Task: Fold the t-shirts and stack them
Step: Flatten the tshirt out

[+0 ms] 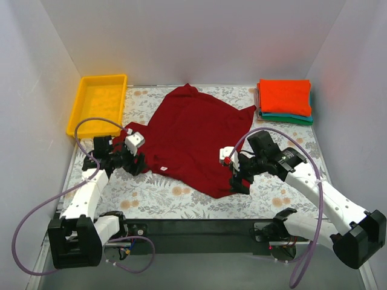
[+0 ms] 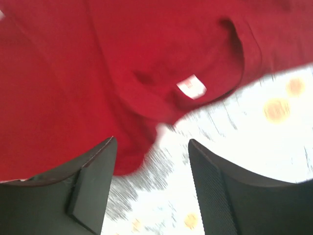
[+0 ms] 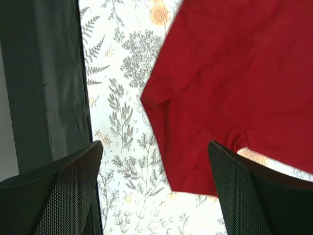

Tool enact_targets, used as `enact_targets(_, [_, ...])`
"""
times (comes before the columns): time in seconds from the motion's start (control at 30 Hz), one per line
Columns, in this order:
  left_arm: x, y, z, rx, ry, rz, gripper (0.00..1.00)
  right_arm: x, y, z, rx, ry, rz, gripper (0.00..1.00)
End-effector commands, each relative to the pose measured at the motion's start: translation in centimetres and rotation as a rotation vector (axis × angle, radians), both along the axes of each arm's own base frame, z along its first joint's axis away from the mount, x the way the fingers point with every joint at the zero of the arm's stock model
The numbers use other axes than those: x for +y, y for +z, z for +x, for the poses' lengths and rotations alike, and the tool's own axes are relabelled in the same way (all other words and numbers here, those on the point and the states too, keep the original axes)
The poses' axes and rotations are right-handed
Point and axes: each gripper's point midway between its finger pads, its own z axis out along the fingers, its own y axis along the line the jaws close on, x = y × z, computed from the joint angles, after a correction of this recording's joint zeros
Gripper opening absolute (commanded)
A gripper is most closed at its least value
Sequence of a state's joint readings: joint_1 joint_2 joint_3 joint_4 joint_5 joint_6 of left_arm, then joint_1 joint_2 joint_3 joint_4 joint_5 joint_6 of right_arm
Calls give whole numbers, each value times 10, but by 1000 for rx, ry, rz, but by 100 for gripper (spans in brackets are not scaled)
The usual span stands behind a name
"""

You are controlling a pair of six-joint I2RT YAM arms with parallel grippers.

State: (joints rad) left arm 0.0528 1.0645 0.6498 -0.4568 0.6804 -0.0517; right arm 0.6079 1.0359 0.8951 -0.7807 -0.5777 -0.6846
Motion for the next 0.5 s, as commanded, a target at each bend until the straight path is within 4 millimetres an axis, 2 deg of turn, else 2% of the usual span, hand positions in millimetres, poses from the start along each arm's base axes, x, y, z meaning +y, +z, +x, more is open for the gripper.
enact_targets(0.0, [4,4,-25,-74,-101,86,60,-11,-7,8,-74,-5,-72,94])
enact_targets(0.07, [-1,0,-33,-72,-151,81,60,-14,-26,12,-35,-15,-134,91])
enact_targets(0.2, [-10,-3,-39,-70,-271,70,58,-14,-50,22,50,-58,-217,73])
enact_targets(0.23, [-21,6,-40,-88,-321,27,57,-14,-59,24,90,-84,-245,70])
enact_targets(0.27, [-28,8,-41,-86,-347,6,57,-16,-61,30,111,-119,-241,67])
enact_targets(0.3, [-50,13,-46,-79,-405,-22,57,-16,-59,36,129,-146,-229,62])
enact_targets(0.33, [-57,13,-43,-83,-412,8,57,-14,-62,40,183,-168,-213,60])
enact_targets(0.37, [-68,12,-44,-81,-435,17,56,-25,-61,54,212,-236,-200,60])
enact_targets(0.4, [-79,16,-39,-125,-456,25,56,-25,-53,69,203,-264,-177,60])
enact_targets(0.43, [-98,17,-45,-98,-458,3,56,-29,-59,78,235,-292,-185,59])
enact_targets(0.47, [-102,19,-32,-143,-427,18,56,-36,-61,86,243,-324,-193,57])
